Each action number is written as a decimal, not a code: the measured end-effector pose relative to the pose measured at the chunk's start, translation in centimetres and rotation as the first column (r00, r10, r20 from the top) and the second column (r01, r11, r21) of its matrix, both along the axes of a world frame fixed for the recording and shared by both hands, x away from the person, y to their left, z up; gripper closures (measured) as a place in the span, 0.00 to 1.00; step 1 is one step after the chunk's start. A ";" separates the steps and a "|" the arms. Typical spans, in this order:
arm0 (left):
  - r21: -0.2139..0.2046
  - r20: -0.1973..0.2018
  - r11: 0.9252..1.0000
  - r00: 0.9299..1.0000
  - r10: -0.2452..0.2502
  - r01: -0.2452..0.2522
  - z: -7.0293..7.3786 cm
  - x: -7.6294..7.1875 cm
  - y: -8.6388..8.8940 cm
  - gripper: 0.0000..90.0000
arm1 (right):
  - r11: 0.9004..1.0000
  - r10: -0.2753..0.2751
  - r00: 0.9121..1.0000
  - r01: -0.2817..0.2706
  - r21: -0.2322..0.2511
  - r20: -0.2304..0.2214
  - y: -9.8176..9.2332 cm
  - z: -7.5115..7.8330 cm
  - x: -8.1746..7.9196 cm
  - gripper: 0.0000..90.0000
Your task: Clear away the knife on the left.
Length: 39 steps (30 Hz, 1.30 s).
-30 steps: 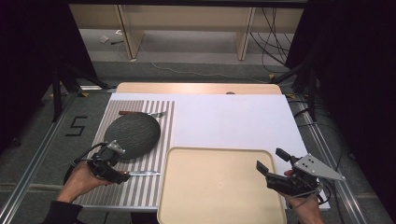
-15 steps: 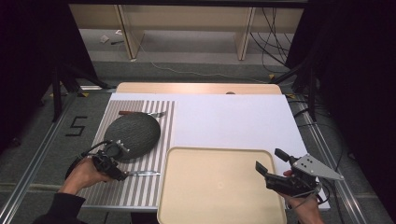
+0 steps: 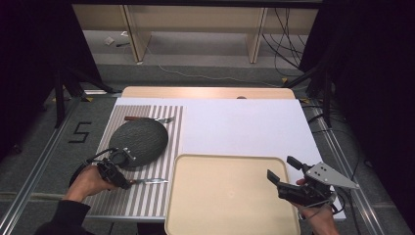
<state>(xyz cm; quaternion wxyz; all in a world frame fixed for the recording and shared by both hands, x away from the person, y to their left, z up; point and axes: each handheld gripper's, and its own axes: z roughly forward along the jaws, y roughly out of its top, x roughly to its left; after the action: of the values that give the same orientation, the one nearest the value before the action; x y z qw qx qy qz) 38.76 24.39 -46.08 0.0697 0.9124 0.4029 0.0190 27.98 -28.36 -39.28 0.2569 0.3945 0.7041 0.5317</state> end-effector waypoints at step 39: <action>-0.333 -0.011 0.942 0.999 -0.045 0.038 3.1 -1.2 -2.5 0.85 | 1.000 0.009 1.000 -0.009 -0.006 0.001 0.1 0.0 -0.1 0.22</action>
<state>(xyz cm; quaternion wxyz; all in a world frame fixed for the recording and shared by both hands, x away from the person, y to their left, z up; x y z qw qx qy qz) 37.52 21.90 -42.95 0.2194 0.8959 0.3817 -0.0590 27.91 -28.28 -39.24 0.2560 0.3903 0.7072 0.5310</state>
